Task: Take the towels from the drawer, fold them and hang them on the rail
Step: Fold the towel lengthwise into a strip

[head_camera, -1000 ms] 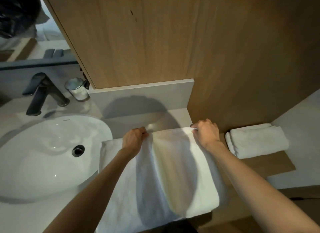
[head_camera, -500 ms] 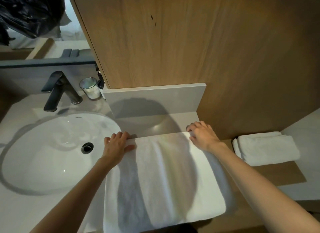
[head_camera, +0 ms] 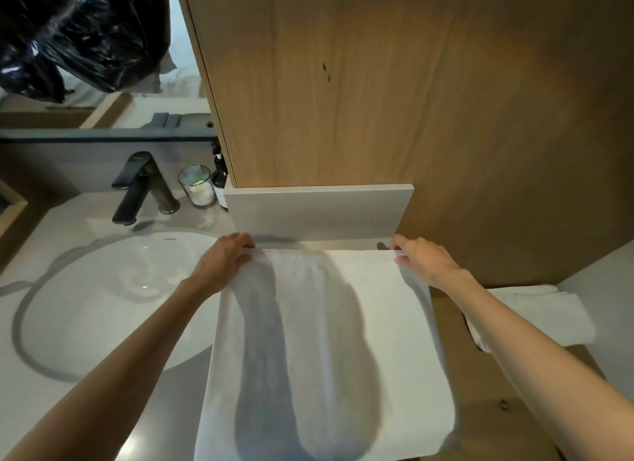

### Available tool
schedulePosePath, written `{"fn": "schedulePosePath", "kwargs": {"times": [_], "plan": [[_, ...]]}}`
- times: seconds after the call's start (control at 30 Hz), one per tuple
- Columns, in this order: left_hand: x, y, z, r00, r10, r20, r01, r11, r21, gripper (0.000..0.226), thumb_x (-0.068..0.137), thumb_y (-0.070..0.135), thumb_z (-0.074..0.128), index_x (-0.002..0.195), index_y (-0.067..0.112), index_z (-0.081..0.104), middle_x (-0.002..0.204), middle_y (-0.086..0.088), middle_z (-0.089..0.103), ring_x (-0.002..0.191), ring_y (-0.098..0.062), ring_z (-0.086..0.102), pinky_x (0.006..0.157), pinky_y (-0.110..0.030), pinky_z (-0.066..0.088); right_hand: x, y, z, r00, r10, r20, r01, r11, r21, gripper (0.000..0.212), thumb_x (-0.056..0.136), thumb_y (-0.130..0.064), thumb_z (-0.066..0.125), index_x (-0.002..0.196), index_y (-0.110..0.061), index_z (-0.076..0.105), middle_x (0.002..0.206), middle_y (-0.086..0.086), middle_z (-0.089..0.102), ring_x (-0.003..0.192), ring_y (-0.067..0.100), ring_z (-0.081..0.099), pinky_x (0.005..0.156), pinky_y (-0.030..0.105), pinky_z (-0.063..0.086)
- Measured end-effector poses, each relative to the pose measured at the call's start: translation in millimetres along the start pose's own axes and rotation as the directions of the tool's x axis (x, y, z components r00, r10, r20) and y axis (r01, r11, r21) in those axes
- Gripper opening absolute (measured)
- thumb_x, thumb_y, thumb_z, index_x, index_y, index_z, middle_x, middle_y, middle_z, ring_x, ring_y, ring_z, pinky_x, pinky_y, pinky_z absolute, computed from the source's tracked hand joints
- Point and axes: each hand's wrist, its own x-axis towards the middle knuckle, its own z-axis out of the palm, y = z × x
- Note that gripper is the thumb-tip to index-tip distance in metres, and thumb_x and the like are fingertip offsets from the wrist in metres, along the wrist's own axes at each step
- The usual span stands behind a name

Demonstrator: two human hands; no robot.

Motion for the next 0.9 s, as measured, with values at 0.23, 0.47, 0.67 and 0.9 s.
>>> {"fn": "schedulePosePath", "kwargs": {"times": [0.23,0.47,0.67,0.9], "plan": [[28,12,-35,0.984,0.044,-0.174,-0.043,0.999,0.009,0.012,0.085,0.011,0.045,0.087,0.013,0.057,0.090,-0.002,0.053,0.085,-0.020,0.044,0.070,-0.030,0.031,4,4,-38,0.960,0.061,-0.274,-0.043,0.996,0.073,0.034,0.098,-0.009,0.047,0.129,-0.020,0.054,0.106,0.012,0.068,0.092,0.030,0.064,0.075,0.038,0.053],[-7,14,-23,0.937,0.180,-0.298,-0.133,0.976,0.170,0.027,0.077,-0.019,0.057,0.084,0.006,0.061,0.081,-0.011,0.058,0.075,-0.029,0.048,0.062,-0.040,0.043,-22,4,-17,0.930,0.057,-0.364,-0.010,0.991,0.132,0.042,0.090,0.000,0.050,0.122,-0.025,0.061,0.093,0.010,0.061,0.083,0.032,0.060,0.064,0.034,0.044],[-55,10,6,0.972,0.098,-0.213,-0.071,0.989,0.130,0.043,0.066,-0.027,0.056,0.082,0.012,0.063,0.081,-0.003,0.062,0.071,-0.024,0.049,0.060,-0.040,0.047,-64,4,34,0.940,0.076,-0.333,-0.006,0.979,0.206,0.045,0.087,0.003,0.053,0.120,-0.026,0.065,0.111,0.005,0.059,0.089,0.026,0.062,0.066,0.029,0.042],[-86,7,33,0.988,0.064,-0.142,-0.037,0.981,0.190,0.047,0.065,-0.024,0.055,0.085,0.017,0.065,0.078,0.004,0.063,0.071,-0.021,0.054,0.064,-0.028,0.033,-82,4,78,0.971,0.089,-0.223,-0.050,0.983,0.175,0.050,0.086,0.002,0.051,0.125,-0.027,0.061,0.130,0.006,0.056,0.112,0.028,0.057,0.083,0.032,0.046]]}}
